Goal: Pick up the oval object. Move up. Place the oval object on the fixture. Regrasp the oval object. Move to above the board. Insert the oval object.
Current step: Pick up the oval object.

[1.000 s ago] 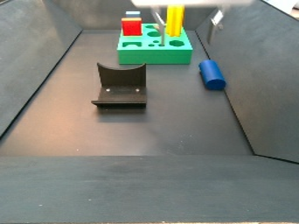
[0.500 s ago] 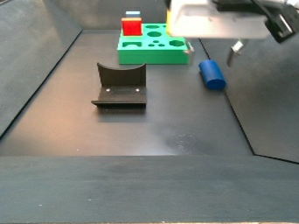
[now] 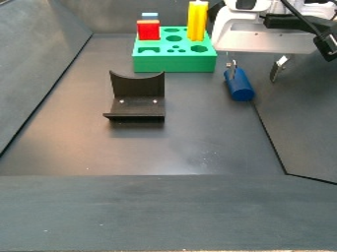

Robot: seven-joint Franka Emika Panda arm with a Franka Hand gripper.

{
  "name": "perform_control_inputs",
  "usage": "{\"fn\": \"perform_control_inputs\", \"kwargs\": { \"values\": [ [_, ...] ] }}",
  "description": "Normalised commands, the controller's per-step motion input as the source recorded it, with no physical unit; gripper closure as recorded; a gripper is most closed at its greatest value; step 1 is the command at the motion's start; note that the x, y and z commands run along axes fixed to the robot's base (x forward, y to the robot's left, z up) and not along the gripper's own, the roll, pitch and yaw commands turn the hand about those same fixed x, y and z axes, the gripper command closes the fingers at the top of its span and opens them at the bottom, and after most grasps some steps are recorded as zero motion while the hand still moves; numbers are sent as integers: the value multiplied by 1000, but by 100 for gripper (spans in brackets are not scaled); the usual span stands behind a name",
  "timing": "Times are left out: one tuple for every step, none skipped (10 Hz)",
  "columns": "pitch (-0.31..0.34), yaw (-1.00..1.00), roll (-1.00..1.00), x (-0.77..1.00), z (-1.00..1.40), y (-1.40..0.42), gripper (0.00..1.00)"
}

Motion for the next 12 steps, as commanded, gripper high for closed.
{"fn": "perform_control_inputs", "kwargs": {
  "values": [
    [-123, 14, 24, -3, -1000, -69, 0],
    [-107, 31, 0, 51, -1000, -3, 0],
    [-76, 43, 0, 154, -1000, -14, 0],
    [-17, 46, 13, 294, -1000, -66, 0],
    [0, 71, 1, 443, -1000, -51, 0],
    [0, 66, 0, 474, -1000, -80, 0],
    [0, 69, 0, 471, -1000, -80, 0],
    [0, 77, 0, 397, -1000, -69, 0],
    [0, 83, 0, 249, -1000, -80, 0],
    [0, 114, 21, 0, -1000, -117, 0],
    [-3, 134, 64, -137, -1000, -114, 0],
    [-80, 17, 103, -609, -1000, -117, 0]
  ]
}}
